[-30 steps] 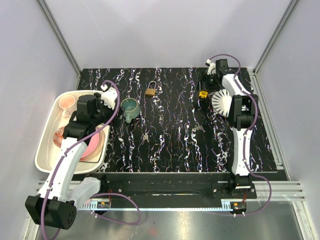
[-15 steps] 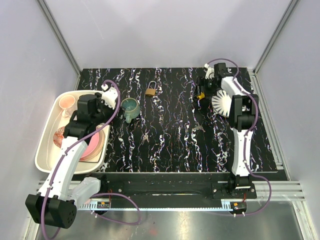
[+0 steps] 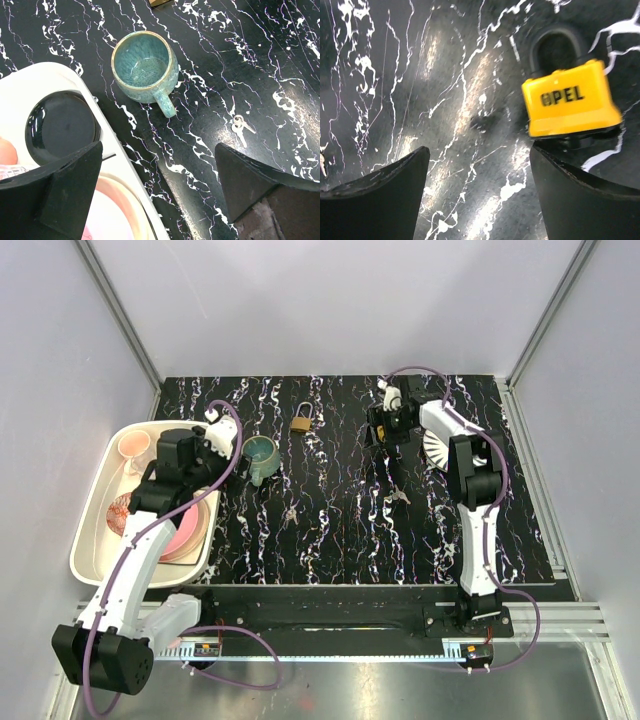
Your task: Unlock with the key
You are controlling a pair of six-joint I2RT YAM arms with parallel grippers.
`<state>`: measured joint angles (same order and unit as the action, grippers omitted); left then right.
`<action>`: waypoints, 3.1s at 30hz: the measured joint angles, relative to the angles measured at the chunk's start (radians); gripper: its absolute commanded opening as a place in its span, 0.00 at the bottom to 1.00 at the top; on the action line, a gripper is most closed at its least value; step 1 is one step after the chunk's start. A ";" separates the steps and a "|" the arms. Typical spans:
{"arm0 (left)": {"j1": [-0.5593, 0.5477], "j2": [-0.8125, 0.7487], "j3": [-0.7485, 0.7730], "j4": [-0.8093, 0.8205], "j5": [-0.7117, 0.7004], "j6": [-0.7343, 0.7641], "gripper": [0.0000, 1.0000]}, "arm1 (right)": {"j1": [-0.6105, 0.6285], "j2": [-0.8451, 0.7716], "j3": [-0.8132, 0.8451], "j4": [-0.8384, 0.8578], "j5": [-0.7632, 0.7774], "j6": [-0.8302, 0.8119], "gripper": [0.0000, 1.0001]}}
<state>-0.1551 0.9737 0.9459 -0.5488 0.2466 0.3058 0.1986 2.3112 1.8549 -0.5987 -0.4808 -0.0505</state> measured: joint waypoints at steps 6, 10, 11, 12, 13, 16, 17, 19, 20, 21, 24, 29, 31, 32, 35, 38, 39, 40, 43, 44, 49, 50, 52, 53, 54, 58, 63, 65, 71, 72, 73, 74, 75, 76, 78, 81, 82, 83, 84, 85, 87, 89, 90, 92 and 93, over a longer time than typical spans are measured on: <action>0.000 0.010 0.000 0.001 0.012 0.000 0.99 | 0.016 -0.065 -0.075 -0.052 0.079 -0.071 0.89; 0.000 0.010 0.000 0.001 0.020 0.000 0.99 | 0.013 -0.102 -0.084 -0.085 0.179 -0.137 0.90; 0.000 0.010 0.000 0.001 0.021 0.000 0.99 | 0.011 -0.108 -0.082 -0.088 0.197 -0.149 0.90; 0.000 0.010 0.000 0.001 0.023 0.000 0.99 | 0.011 -0.114 -0.080 -0.090 0.217 -0.166 0.91; 0.000 0.010 0.000 0.001 0.024 0.000 0.99 | 0.011 -0.118 -0.072 -0.095 0.239 -0.182 0.91; 0.000 0.010 0.000 0.002 0.029 0.000 0.99 | 0.010 -0.118 -0.037 -0.099 0.285 -0.213 0.92; 0.000 0.010 0.000 0.001 0.030 0.000 0.99 | 0.010 -0.117 -0.016 -0.106 0.292 -0.220 0.92; 0.000 0.010 0.000 0.002 0.031 0.000 0.99 | 0.010 -0.110 0.037 -0.110 0.308 -0.230 0.92; 0.000 0.010 0.000 0.001 0.031 0.000 0.99 | 0.010 -0.102 0.068 -0.109 0.314 -0.233 0.92; 0.000 0.010 0.000 0.002 0.031 0.000 0.99 | 0.010 -0.091 0.101 -0.108 0.317 -0.235 0.92; 0.000 0.010 0.000 0.002 0.031 0.000 0.99 | 0.010 -0.047 0.184 -0.106 0.332 -0.240 0.92; 0.000 0.010 0.000 0.002 0.032 0.000 0.99 | 0.013 0.058 0.283 -0.113 0.354 -0.250 0.91; 0.000 0.010 0.000 0.002 0.033 0.000 0.99 | 0.014 0.091 0.297 -0.121 0.357 -0.256 0.91; 0.000 0.011 0.000 0.002 0.033 0.000 0.99 | 0.015 0.102 0.298 -0.128 0.357 -0.258 0.91; 0.000 0.015 -0.001 0.002 0.034 0.000 0.99 | 0.019 0.124 0.298 -0.148 0.348 -0.263 0.91; 0.000 0.026 -0.001 0.002 0.034 0.000 0.99 | 0.024 0.126 0.298 -0.155 0.338 -0.269 0.91; 0.000 0.029 -0.001 0.002 0.034 0.000 0.99 | 0.026 0.126 0.298 -0.155 0.336 -0.272 0.91; 0.000 0.031 -0.001 0.002 0.034 0.000 0.99 | 0.027 0.126 0.298 -0.155 0.335 -0.276 0.91; 0.000 0.032 -0.002 0.002 0.034 0.000 0.99 | 0.033 0.127 0.298 -0.155 0.333 -0.296 0.92; 0.000 0.032 -0.002 0.002 0.034 0.000 0.99 | 0.035 0.127 0.298 -0.155 0.333 -0.304 0.92; 0.000 0.032 -0.005 0.002 0.034 0.000 0.99 | 0.051 0.127 0.298 -0.154 0.342 -0.353 0.90; 0.000 0.032 -0.005 0.002 0.034 0.000 0.99 | 0.053 0.127 0.298 -0.154 0.344 -0.364 0.89; 0.000 0.032 -0.005 0.002 0.034 0.000 0.99 | 0.058 0.130 0.298 -0.154 0.350 -0.390 0.87; 0.000 0.032 -0.005 0.002 0.034 0.000 0.99 | 0.058 0.134 0.298 -0.154 0.352 -0.401 0.87; 0.000 0.032 -0.005 0.002 0.034 0.000 0.99 | 0.060 0.137 0.298 -0.154 0.354 -0.414 0.87; 0.000 0.032 -0.005 0.002 0.034 0.000 0.99 | 0.061 0.149 0.291 -0.154 0.355 -0.455 0.85; 0.000 0.043 -0.005 0.002 0.034 0.000 0.99 | 0.064 0.149 0.288 -0.148 0.352 -0.504 0.79; 0.000 0.046 -0.005 0.002 0.034 0.000 0.99 | 0.065 0.149 0.288 -0.148 0.348 -0.521 0.75; 0.000 0.050 -0.005 0.002 0.034 0.000 0.99 | 0.070 0.149 0.284 -0.146 0.330 -0.556 0.63; 0.000 0.050 -0.005 0.002 0.034 0.000 0.99 | 0.070 0.149 0.282 -0.146 0.329 -0.559 0.60; 0.000 0.050 -0.005 0.002 0.034 0.000 0.99 | 0.070 0.149 0.281 -0.146 0.326 -0.562 0.49; 0.000 0.050 -0.005 0.002 0.034 0.000 0.99 | 0.070 0.149 0.279 -0.146 0.323 -0.565 0.44; 0.000 0.050 -0.005 0.002 0.034 0.000 0.99 | 0.070 0.149 0.277 -0.144 0.322 -0.573 0.37; 0.000 0.050 -0.005 0.002 0.034 0.000 0.99 | 0.070 0.148 0.277 -0.141 0.322 -0.576 0.27; 0.000 0.052 -0.005 0.002 0.034 0.000 0.99 | 0.070 0.147 0.271 -0.135 0.319 -0.579 0.20; 0.000 0.058 -0.005 0.002 0.035 0.000 0.99 | 0.071 0.140 0.258 -0.125 0.317 -0.580 0.15; 0.000 0.060 -0.005 0.002 0.035 0.000 0.99 | 0.071 0.135 0.250 -0.118 0.315 -0.580 0.13; 0.000 0.062 -0.005 0.002 0.036 0.000 0.99 | 0.071 0.129 0.237 -0.106 0.315 -0.579 0.10; 0.000 0.064 -0.005 0.002 0.037 -0.001 0.99 | 0.071 0.119 0.219 -0.092 0.315 -0.579 0.09; 0.000 0.064 -0.005 0.002 0.037 -0.002 0.99 | 0.071 0.106 0.195 -0.074 0.315 -0.578 0.06; 0.000 0.065 -0.005 0.002 0.043 -0.004 0.99 | 0.072 0.070 0.130 -0.039 0.312 -0.573 0.00; 0.000 0.065 -0.005 0.002 0.051 -0.008 0.99 | 0.074 0.027 0.058 -0.009 0.311 -0.568 0.00; 0.000 0.066 -0.005 0.002 0.056 -0.010 0.99 | 0.077 0.000 0.014 -0.002 0.308 -0.564 0.00; 0.000 0.069 -0.005 0.002 0.070 -0.014 0.99 | 0.082 -0.057 -0.073 0.004 0.302 -0.555 0.00; 0.000 0.071 -0.005 0.002 0.077 -0.017 0.99 | 0.086 -0.081 -0.105 0.003 0.299 -0.550 0.00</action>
<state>-0.1551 1.0451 0.9413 -0.5472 0.3233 0.2886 0.2844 2.2303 1.7504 -0.5957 -0.1818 -0.6003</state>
